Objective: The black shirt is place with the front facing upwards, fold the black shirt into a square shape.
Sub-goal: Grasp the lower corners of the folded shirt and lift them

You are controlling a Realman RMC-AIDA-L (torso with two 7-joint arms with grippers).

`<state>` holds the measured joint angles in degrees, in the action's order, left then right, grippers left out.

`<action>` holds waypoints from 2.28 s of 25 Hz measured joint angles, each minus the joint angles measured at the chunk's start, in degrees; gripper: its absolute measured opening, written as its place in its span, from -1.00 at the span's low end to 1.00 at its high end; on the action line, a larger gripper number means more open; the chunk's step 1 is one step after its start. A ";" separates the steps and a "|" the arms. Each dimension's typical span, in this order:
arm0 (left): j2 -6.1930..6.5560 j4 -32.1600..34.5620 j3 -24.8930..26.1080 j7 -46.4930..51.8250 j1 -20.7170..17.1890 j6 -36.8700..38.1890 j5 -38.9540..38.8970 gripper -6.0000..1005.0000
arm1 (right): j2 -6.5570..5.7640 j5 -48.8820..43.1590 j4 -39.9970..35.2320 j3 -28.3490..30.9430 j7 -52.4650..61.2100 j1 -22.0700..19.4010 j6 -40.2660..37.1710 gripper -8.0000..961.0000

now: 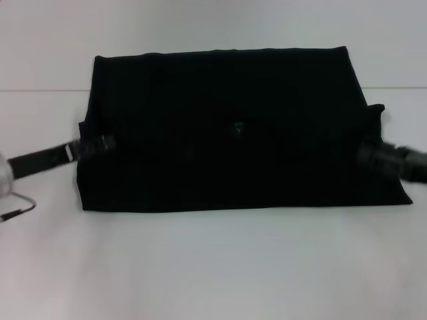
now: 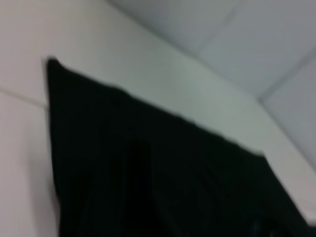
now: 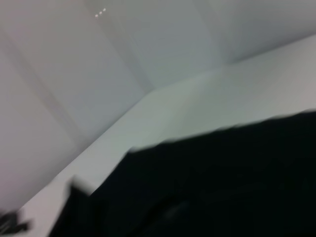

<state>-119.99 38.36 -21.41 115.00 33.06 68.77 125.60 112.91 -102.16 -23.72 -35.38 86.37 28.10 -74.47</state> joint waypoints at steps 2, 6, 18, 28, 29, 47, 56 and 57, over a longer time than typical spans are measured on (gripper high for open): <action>0.17 2.43 0.03 1.15 -0.39 2.19 3.43 0.24 | -0.55 -0.82 -0.77 -2.64 -0.04 -0.89 -2.52 0.68; 0.53 3.41 0.05 1.27 -0.53 2.77 7.32 0.55 | -0.14 -4.55 -2.60 -3.26 -0.10 -1.98 -3.51 0.85; 0.18 0.93 -3.53 1.68 0.32 -1.58 10.42 0.79 | 0.45 -4.71 -2.74 -3.30 -0.15 -1.57 -2.06 0.92; 0.02 1.01 -4.60 1.70 0.42 -2.51 12.00 0.77 | 0.63 -4.71 -2.74 -3.28 -0.10 -1.16 -1.81 0.92; 0.02 1.01 -4.60 1.70 0.42 -2.51 12.00 0.77 | 0.64 -4.70 -2.74 -3.28 -0.04 -1.13 -1.81 0.92; -0.28 1.36 -8.08 1.51 0.56 -4.16 13.78 -0.59 | 0.41 -4.37 -2.83 -2.64 0.56 -1.12 -1.82 0.92; -0.24 2.05 -7.99 1.45 0.68 -2.64 13.80 -0.90 | -2.50 -6.69 -10.89 -2.23 18.53 -1.63 -2.17 0.92; -0.24 2.13 -7.92 1.40 0.68 -2.38 13.80 -0.90 | -2.50 -6.69 -10.89 -2.23 18.53 -1.63 -2.17 0.92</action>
<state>-120.23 40.49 -29.33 116.40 33.75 66.39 139.39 110.40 -108.85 -34.61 -37.62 104.90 26.48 -76.64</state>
